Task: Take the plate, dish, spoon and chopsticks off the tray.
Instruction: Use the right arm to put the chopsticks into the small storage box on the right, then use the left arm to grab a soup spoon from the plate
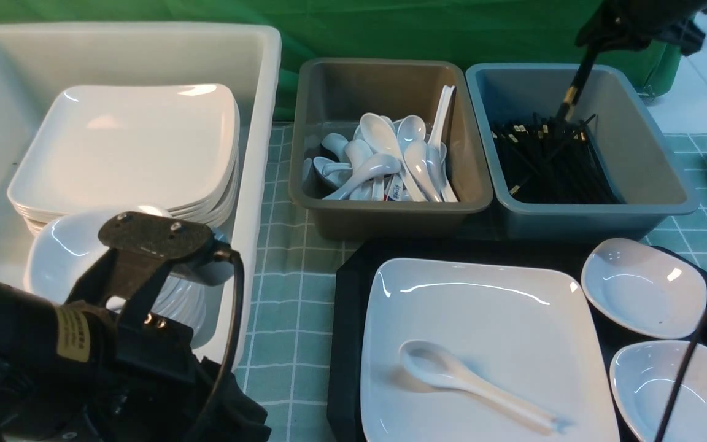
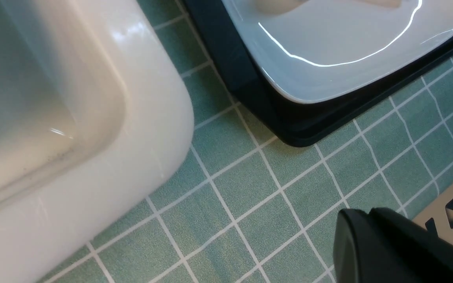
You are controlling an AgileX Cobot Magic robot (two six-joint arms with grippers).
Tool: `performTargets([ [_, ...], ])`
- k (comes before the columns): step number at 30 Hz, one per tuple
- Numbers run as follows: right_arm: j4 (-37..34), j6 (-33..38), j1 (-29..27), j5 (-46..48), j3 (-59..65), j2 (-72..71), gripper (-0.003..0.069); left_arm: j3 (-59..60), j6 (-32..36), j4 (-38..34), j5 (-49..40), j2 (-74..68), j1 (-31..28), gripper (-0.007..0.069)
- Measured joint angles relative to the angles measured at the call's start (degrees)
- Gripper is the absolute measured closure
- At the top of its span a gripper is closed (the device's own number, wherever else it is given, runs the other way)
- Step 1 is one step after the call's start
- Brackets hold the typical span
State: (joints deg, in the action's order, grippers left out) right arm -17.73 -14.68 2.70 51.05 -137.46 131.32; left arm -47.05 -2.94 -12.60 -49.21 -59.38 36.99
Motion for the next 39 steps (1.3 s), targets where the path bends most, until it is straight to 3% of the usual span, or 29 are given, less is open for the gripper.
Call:
performTargets([
  [4,0.9,0.0,0.3,-1.2,-0.2,4.3,0.0506,0.0,0.0,0.0,0.0,0.0,0.0,0.0616],
  [8,2.0,0.0,0.4,1.1,-0.2,6.9,0.0337,0.0,-0.1,0.0,0.0,0.0,0.0,0.0616],
  [9,2.3,0.5,0.4,3.4,-0.3,7.2,0.0258,0.0,-0.1,0.0,0.1,0.0,0.0,0.0616],
  [12,2.7,3.1,0.4,10.1,-2.1,6.9,0.0181,0.0,-0.1,0.0,1.3,0.0,0.0,0.0616],
  [14,3.4,6.9,0.4,13.7,-3.6,5.5,0.0207,-0.2,0.1,0.0,1.8,-0.5,0.0,0.0616],
  [18,4.2,13.8,0.4,13.8,-1.8,-3.9,0.0517,-3.2,2.3,-0.5,2.1,-4.1,0.2,0.0616],
  [20,4.2,16.3,0.8,13.8,1.3,-10.5,0.0594,-6.0,4.1,-0.6,2.3,-7.7,0.9,0.0616],
  [24,4.9,19.4,1.5,13.8,12.7,-23.8,0.0631,-12.3,8.1,-0.7,2.1,-15.9,3.3,0.0616],
  [33,10.2,21.5,-0.9,13.6,56.8,-56.7,0.0637,-35.9,29.4,-1.1,-1.1,-40.4,9.5,0.061],
  [39,10.5,21.6,-3.1,13.4,67.8,-68.5,0.0637,-43.0,40.5,-1.1,-1.9,-50.3,13.0,0.0534],
])
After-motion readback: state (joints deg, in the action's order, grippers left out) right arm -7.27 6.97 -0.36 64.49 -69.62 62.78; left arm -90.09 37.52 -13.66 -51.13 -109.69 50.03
